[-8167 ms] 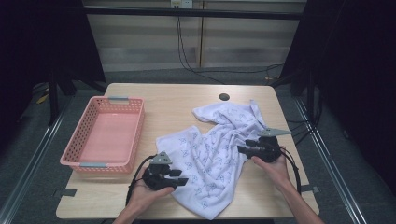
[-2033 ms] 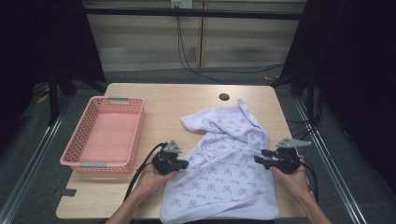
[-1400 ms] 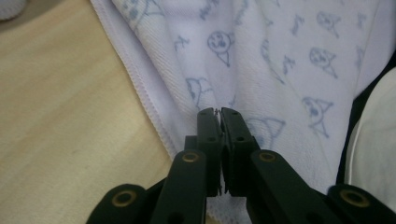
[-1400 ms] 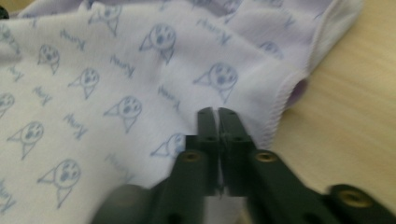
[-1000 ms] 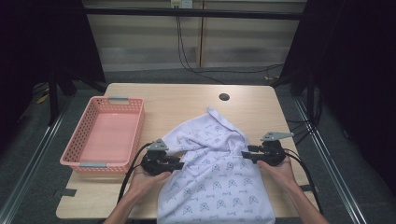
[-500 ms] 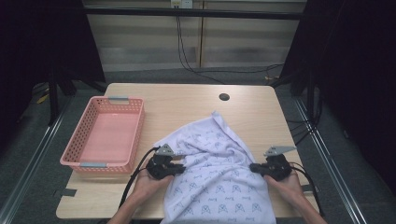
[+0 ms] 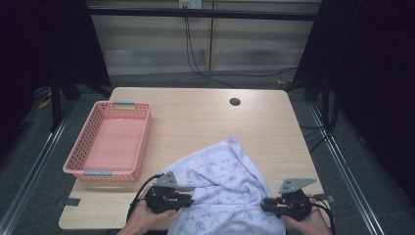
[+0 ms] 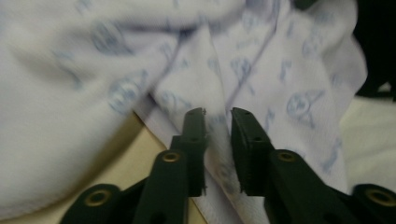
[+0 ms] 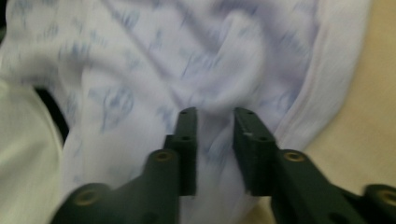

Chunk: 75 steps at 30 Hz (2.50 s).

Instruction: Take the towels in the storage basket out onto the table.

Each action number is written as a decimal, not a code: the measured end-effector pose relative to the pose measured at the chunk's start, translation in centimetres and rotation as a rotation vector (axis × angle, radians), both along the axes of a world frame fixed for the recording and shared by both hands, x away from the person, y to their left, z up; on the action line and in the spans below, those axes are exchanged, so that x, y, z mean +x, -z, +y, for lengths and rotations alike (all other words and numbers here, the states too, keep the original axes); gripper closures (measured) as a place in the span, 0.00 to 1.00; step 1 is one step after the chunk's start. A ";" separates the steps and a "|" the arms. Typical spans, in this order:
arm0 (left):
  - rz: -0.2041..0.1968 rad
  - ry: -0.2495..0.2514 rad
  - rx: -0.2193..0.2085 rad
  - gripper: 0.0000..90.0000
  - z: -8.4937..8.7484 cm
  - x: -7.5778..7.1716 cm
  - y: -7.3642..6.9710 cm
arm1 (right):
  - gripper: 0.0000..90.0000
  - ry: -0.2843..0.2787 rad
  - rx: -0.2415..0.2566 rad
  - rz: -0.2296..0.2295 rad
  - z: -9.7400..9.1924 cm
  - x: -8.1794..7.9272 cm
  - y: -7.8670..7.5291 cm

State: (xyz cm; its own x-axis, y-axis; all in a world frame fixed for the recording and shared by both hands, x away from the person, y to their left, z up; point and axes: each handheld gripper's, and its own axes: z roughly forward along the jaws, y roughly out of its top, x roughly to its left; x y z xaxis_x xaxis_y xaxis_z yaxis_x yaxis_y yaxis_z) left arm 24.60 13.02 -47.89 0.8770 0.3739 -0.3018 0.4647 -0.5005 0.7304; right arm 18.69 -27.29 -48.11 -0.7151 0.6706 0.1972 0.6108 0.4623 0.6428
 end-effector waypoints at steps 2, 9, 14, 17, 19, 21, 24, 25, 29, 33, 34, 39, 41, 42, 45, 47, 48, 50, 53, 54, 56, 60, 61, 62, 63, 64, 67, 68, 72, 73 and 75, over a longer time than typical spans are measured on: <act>-0.024 -0.086 -0.028 0.71 0.2 1.1 -0.4 | 0.72 0.046 0.045 -0.046 -0.1 1.0 -0.4; -0.036 -0.165 -0.029 0.60 -2.6 5.1 0.4 | 0.61 0.125 0.033 -0.126 0.6 5.8 -0.5; -0.028 -0.121 0.066 0.89 -4.6 5.5 1.6 | 0.58 0.138 -0.038 -0.117 1.4 8.3 1.2; -0.027 -0.085 0.045 0.97 -5.0 5.5 1.5 | 0.56 0.155 -0.046 -0.125 1.6 9.0 1.4; -0.021 -0.071 0.035 0.97 -5.1 5.4 1.4 | 0.55 0.173 -0.047 -0.118 1.6 9.4 1.5; -0.031 -0.050 0.048 0.97 -5.5 5.1 1.5 | 0.55 0.176 -0.046 -0.121 1.5 9.5 1.6; -0.034 -0.036 0.063 0.97 -5.9 4.8 1.6 | 0.67 0.174 -0.051 -0.103 1.4 9.5 1.7; -0.031 -0.040 0.060 0.97 -5.8 4.8 1.6 | 0.75 0.175 -0.057 -0.103 1.3 9.3 1.7; -0.031 -0.066 0.051 0.84 -5.6 4.4 1.8 | 0.92 0.144 -0.057 -0.077 0.3 7.3 1.4; -0.016 -0.021 0.044 0.82 -5.9 3.8 1.8 | 0.93 0.129 -0.045 -0.050 -0.8 4.6 1.2; -0.010 -0.006 0.046 0.83 -6.1 3.5 1.9 | 0.93 0.129 -0.048 -0.036 -1.0 3.9 1.1; -0.017 0.074 0.075 0.94 -6.9 2.0 1.6 | 0.80 0.117 -0.051 0.001 -1.5 1.8 0.6; -0.009 0.079 0.079 0.94 -6.7 1.8 1.4 | 0.67 0.155 -0.009 -0.042 -2.1 2.1 -0.2; -0.006 0.075 0.065 0.92 -6.6 1.7 1.4 | 0.66 0.180 0.015 -0.056 -2.4 2.7 -0.6; -0.001 0.056 0.047 0.84 -5.6 1.7 0.9 | 0.60 0.224 0.056 -0.113 -2.3 5.0 -1.3; -0.004 0.022 0.024 0.81 -4.5 1.9 0.5 | 0.57 0.240 0.054 -0.125 -1.7 6.7 -1.3; -0.010 -0.001 0.015 0.80 -3.9 2.0 0.2 | 0.55 0.239 0.048 -0.128 -1.3 7.5 -1.2; -0.013 -0.049 -0.010 0.79 -2.5 2.4 -0.2 | 0.52 0.241 0.033 -0.131 -0.4 8.9 -1.0; -0.022 -0.135 -0.024 0.77 -0.4 3.0 -0.6 | 0.48 0.264 0.001 -0.125 0.9 10.8 -0.2; -0.019 -0.157 -0.032 0.76 0.2 3.1 -0.7 | 0.48 0.261 -0.018 -0.127 1.3 11.2 0.1; -0.010 -0.191 -0.041 0.72 1.1 3.3 -0.7 | 0.48 0.280 -0.070 -0.133 1.8 11.8 0.8; -0.004 -0.225 -0.020 0.66 2.1 3.4 -0.3 | 0.89 0.292 -0.081 -0.146 1.8 11.9 1.1; -0.006 -0.244 -0.004 0.63 2.3 3.5 -0.1 | 0.91 0.297 -0.073 -0.142 1.6 11.8 0.8; -0.001 -0.255 0.007 0.62 2.3 3.6 0.1 | 0.92 0.300 -0.061 -0.148 1.3 11.6 0.6; 0.000 -0.259 0.020 0.62 2.3 3.7 0.3 | 0.93 0.298 -0.045 -0.154 1.0 11.4 0.4; -0.003 -0.267 0.037 0.61 2.2 3.9 0.5 | 0.93 0.306 -0.036 -0.158 0.6 11.2 0.1; 0.005 -0.300 0.091 0.60 2.1 4.4 1.2 | 0.93 0.325 -0.002 -0.161 -0.7 10.7 -0.2; 0.021 -0.306 0.093 0.60 2.2 4.6 1.3 | 0.93 0.327 0.000 -0.164 -1.1 10.4 -0.2; 0.040 -0.300 0.078 0.58 2.0 5.3 1.9 | 0.93 0.326 0.012 -0.158 -2.3 9.7 -0.1; 0.037 -0.290 0.081 0.57 1.8 5.4 2.0 | 0.93 0.330 0.022 -0.151 -2.6 9.6 -0.1; 0.035 -0.270 0.078 0.56 1.5 5.3 2.0 | 0.92 0.333 0.030 -0.148 -3.1 9.5 0.0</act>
State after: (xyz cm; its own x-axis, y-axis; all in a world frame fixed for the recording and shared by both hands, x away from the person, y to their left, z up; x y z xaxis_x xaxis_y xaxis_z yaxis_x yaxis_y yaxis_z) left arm 29.86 14.49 -49.87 0.7319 0.6161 -0.2912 0.6132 -0.4091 0.6757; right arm 28.15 -30.35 -48.09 -0.4809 0.8669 0.1313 0.6240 0.2332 0.7458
